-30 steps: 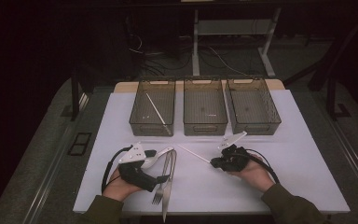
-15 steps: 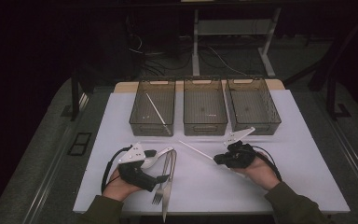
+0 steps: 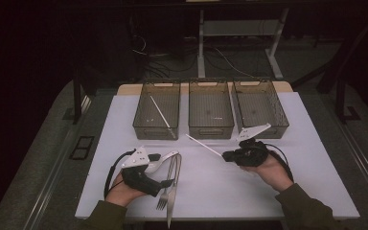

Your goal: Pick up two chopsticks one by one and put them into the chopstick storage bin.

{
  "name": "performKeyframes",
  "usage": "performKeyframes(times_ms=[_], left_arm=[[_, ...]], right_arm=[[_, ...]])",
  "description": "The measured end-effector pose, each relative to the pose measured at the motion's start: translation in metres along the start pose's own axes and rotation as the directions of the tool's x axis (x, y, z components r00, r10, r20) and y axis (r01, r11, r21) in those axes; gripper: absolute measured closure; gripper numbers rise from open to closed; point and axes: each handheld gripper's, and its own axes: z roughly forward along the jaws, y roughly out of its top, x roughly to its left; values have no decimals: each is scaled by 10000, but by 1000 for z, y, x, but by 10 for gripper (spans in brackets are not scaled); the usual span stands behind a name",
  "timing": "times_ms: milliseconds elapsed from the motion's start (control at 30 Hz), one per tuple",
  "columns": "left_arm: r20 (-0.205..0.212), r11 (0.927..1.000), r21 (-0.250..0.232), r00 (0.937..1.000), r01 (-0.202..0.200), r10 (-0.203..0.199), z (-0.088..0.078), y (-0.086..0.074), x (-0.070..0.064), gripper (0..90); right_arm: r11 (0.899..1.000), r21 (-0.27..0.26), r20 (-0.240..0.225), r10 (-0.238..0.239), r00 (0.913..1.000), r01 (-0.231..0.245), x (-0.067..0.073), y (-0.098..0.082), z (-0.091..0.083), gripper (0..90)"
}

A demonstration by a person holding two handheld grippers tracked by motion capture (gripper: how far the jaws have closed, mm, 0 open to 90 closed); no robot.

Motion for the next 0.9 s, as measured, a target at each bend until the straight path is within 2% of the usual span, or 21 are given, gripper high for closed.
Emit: performKeyframes(times_ms=[200,333,667,900], left_arm=[[-37,10000,-26,10000,44,-44,0,0,0,0],[-126,9999,-31,9999,105,-106,0,0,1,0],[-126,9999,-54,9998,127,-128,0,0,0,0],[-117,9999,-70,9999,125,-126,0,0,0,0]], right_arm=[[9998,-190,150,-6,9999,9,-1,10,-5,843],[9990,-404,235,209,9995,-199,-6,20,-9,843],[9981,-488,294,390,9988,-375,-10,37,-2,843],[9964,-607,446,613,9971,-585,-15,59,3,843]])
